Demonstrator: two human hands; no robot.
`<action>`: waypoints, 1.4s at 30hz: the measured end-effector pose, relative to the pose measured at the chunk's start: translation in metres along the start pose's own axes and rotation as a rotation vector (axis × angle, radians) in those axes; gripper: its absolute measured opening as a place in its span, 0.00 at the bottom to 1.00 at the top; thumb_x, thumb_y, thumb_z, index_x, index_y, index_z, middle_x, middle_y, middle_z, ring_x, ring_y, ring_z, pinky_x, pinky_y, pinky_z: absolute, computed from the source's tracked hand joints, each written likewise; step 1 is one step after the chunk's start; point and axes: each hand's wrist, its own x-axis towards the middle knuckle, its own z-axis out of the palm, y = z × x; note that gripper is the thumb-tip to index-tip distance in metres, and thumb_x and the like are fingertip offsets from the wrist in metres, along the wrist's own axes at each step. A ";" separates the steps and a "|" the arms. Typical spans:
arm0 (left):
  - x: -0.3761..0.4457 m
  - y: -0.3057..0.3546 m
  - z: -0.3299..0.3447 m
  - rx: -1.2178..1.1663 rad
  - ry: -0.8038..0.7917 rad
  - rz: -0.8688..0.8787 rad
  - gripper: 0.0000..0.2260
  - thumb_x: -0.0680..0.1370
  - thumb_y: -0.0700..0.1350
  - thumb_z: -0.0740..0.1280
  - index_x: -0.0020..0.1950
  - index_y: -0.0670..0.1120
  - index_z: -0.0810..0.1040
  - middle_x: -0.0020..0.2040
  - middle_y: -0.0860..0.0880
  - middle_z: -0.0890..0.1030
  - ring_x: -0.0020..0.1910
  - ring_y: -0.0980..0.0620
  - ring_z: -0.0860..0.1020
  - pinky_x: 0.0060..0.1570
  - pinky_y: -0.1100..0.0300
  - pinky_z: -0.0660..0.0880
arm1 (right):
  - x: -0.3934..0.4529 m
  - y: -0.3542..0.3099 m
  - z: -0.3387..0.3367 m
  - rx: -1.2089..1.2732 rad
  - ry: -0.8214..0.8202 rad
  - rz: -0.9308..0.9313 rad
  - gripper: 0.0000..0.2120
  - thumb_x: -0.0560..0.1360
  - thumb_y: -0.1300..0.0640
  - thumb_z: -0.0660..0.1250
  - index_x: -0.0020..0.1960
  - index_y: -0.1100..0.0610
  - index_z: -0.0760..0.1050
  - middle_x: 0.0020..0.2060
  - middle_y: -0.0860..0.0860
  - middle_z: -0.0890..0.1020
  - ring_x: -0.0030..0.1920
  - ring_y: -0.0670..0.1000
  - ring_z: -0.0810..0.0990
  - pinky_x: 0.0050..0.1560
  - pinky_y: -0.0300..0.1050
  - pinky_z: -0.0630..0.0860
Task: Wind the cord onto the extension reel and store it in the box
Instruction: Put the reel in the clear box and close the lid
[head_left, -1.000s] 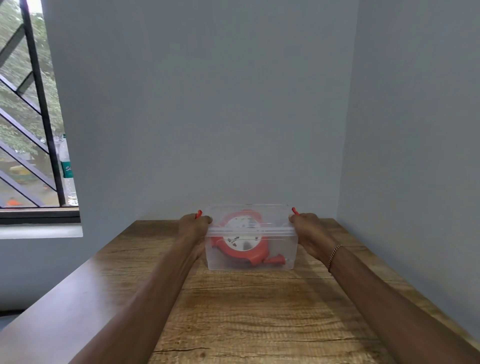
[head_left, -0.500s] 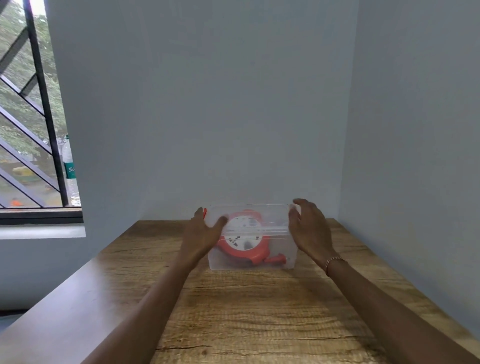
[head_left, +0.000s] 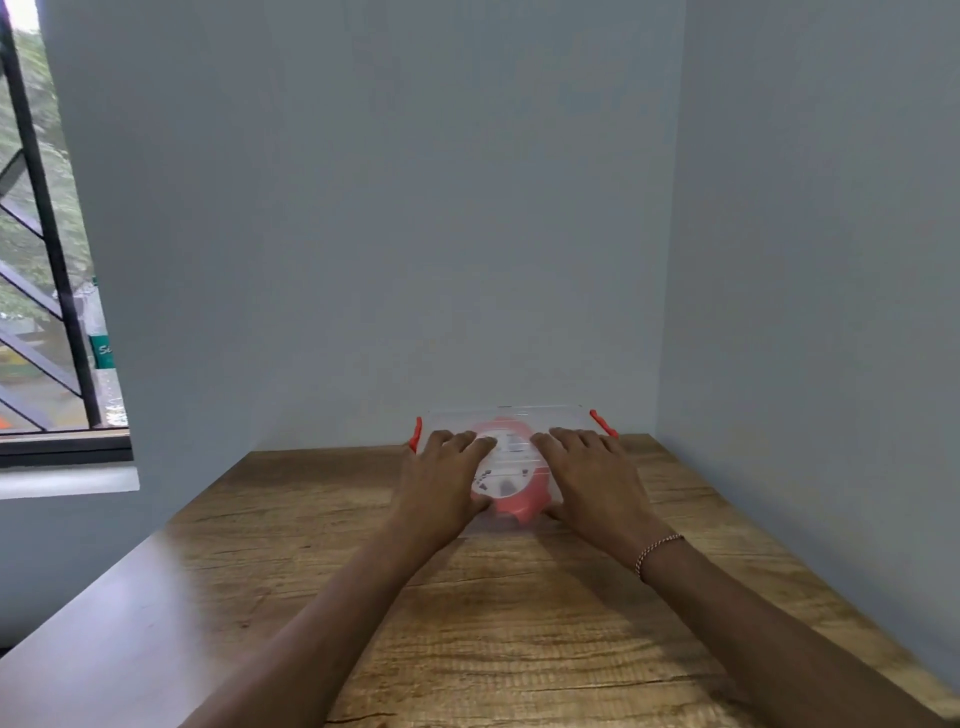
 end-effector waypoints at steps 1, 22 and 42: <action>0.007 0.007 0.004 -0.002 0.001 0.004 0.31 0.72 0.58 0.71 0.72 0.56 0.64 0.71 0.53 0.71 0.69 0.48 0.67 0.60 0.44 0.70 | -0.001 0.007 0.002 -0.013 -0.003 0.021 0.40 0.64 0.44 0.75 0.70 0.51 0.62 0.66 0.54 0.73 0.64 0.56 0.72 0.63 0.53 0.69; 0.135 0.122 0.089 -0.009 0.055 0.077 0.28 0.71 0.57 0.72 0.67 0.53 0.68 0.64 0.48 0.76 0.64 0.43 0.72 0.68 0.35 0.57 | 0.018 0.170 0.063 0.068 -0.038 0.207 0.38 0.63 0.47 0.75 0.70 0.51 0.65 0.66 0.52 0.73 0.65 0.54 0.69 0.68 0.48 0.61; 0.174 0.121 0.119 0.040 0.039 0.122 0.29 0.73 0.57 0.70 0.69 0.50 0.65 0.65 0.46 0.75 0.64 0.41 0.70 0.68 0.33 0.56 | 0.045 0.204 0.091 0.060 -0.040 0.156 0.42 0.61 0.44 0.77 0.70 0.50 0.64 0.67 0.50 0.72 0.68 0.52 0.66 0.72 0.48 0.54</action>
